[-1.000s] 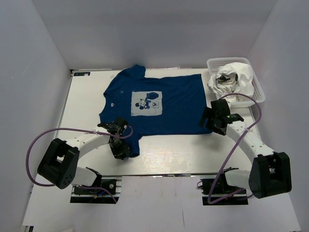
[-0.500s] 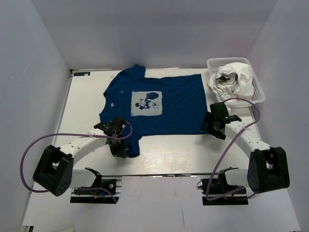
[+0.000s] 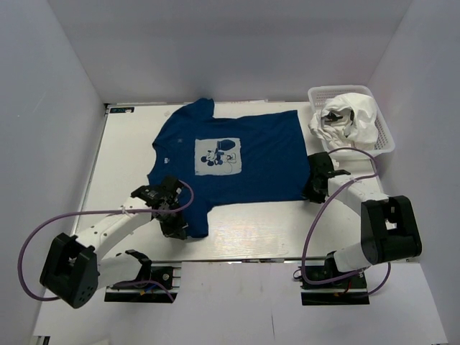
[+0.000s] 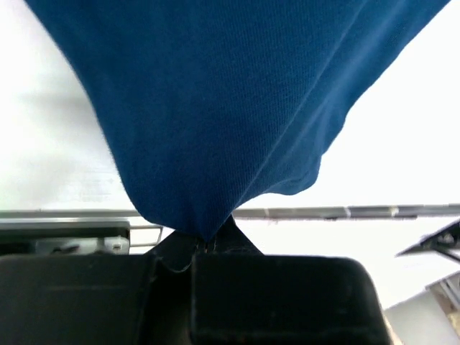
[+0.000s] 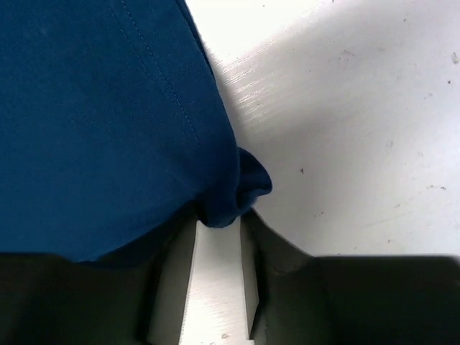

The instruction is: Fold and stack the t-shirts

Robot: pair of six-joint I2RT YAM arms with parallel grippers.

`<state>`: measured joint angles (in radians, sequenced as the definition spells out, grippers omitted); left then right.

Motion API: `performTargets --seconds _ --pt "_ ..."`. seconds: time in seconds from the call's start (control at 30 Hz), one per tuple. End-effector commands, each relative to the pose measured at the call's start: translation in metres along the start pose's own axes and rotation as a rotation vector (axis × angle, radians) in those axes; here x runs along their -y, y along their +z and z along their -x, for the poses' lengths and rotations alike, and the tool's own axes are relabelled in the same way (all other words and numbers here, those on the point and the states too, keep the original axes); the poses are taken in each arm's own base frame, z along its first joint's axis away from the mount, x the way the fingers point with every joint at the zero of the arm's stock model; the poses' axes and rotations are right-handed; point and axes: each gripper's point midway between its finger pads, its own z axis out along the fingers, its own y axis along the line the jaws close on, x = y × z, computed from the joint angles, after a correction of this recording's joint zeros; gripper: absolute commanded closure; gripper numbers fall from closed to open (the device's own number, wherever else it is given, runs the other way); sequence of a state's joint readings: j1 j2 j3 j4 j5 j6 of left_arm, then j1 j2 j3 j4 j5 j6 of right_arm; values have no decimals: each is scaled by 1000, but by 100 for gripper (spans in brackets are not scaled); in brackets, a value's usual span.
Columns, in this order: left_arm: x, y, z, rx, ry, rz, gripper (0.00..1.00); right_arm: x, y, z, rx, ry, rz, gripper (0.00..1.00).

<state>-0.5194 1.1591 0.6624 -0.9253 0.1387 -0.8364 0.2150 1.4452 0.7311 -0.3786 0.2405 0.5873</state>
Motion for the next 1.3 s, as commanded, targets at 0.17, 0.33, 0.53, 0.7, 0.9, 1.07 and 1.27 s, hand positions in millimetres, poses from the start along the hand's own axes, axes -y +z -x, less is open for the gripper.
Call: performTargets --seconds 0.17,0.33,0.53,0.7,0.9,1.07,1.27 --pt "-12 -26 -38 -90 13 -51 100 1 5 -3 27 5 22 98" --pt "-8 -34 -39 -93 15 -67 100 4 -16 -19 -22 -21 52 100" --pt "28 -48 1 -8 42 -119 100 -14 -36 0 17 -39 136 100" --pt "66 -59 37 60 78 -176 100 -28 -38 22 23 -63 148 100" --pt "84 -65 75 89 37 -169 100 -41 -45 44 20 -113 152 100" --pt "80 -75 134 213 -41 -69 100 -51 -48 65 41 -109 153 100" --pt "68 -88 190 325 -117 -23 100 -63 -48 95 77 -104 135 100"
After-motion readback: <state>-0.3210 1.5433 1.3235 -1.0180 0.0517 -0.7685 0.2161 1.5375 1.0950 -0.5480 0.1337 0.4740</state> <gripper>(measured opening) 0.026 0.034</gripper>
